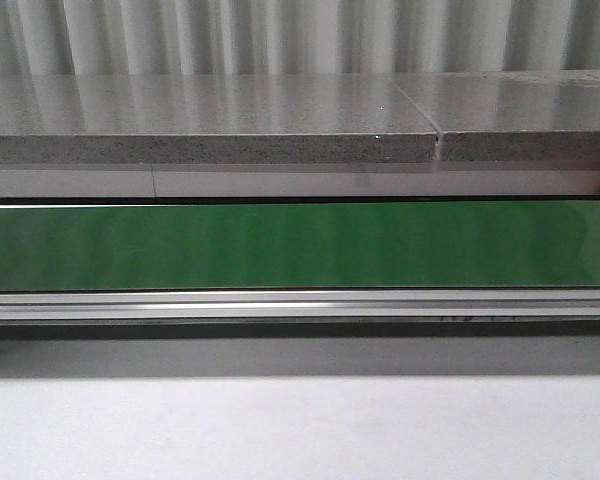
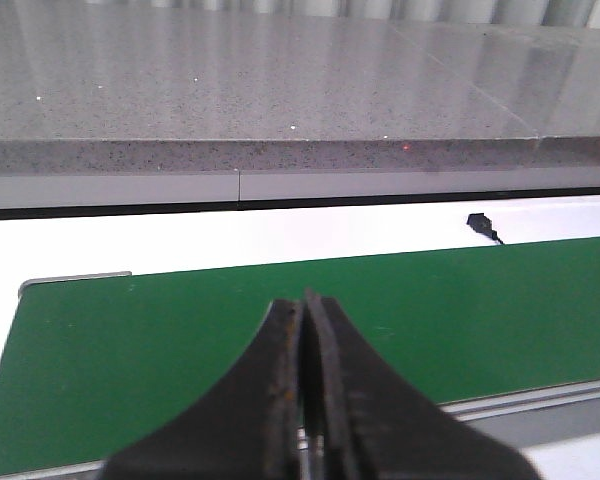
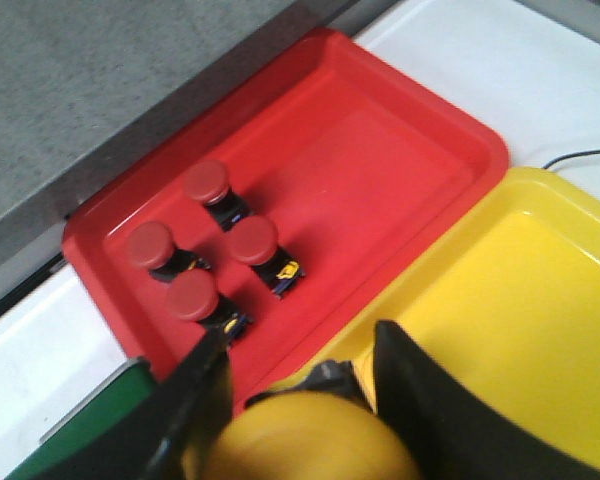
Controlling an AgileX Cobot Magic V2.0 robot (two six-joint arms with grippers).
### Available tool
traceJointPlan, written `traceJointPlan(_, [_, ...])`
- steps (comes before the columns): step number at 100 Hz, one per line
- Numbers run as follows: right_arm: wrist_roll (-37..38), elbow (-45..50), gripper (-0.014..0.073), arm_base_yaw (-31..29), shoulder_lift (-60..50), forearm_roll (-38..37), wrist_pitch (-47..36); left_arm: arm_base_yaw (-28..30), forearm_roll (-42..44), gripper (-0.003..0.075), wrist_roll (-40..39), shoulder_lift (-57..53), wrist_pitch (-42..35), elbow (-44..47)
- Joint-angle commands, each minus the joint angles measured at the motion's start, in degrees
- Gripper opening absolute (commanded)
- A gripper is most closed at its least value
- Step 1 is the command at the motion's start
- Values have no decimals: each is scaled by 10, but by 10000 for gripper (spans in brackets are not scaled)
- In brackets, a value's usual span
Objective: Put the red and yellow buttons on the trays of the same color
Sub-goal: 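Carry the yellow button into the yellow tray and release it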
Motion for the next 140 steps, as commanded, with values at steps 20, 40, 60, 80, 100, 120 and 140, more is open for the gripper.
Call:
traceJointPlan(20, [5,6,121,-43,32,2,-47,-4,-3,-21,0,3,-39,-16])
traceJointPlan(40, [5,87,121,-60,37,2,-106,-4,-3,-21,0,3,-39,-16])
traceJointPlan(60, [5,174,121,-59,38,5,-185,-4,-3,-21,0,3,-39,-16])
traceJointPlan(80, [5,216,121,-59,65,9,-237,-4,-3,-21,0,3,-39,-16])
traceJointPlan(100, [5,216,121,-59,104,13,-258,-4,-3,-21,0,3,-39,-16])
traceJointPlan(120, [5,216,121,-57,144,15,-287,-4,-3,-21,0,3,-39,-16])
traceJointPlan(140, [5,216,121,-35,176,16,-317,-4,-3,-21,0,3,-39,-16])
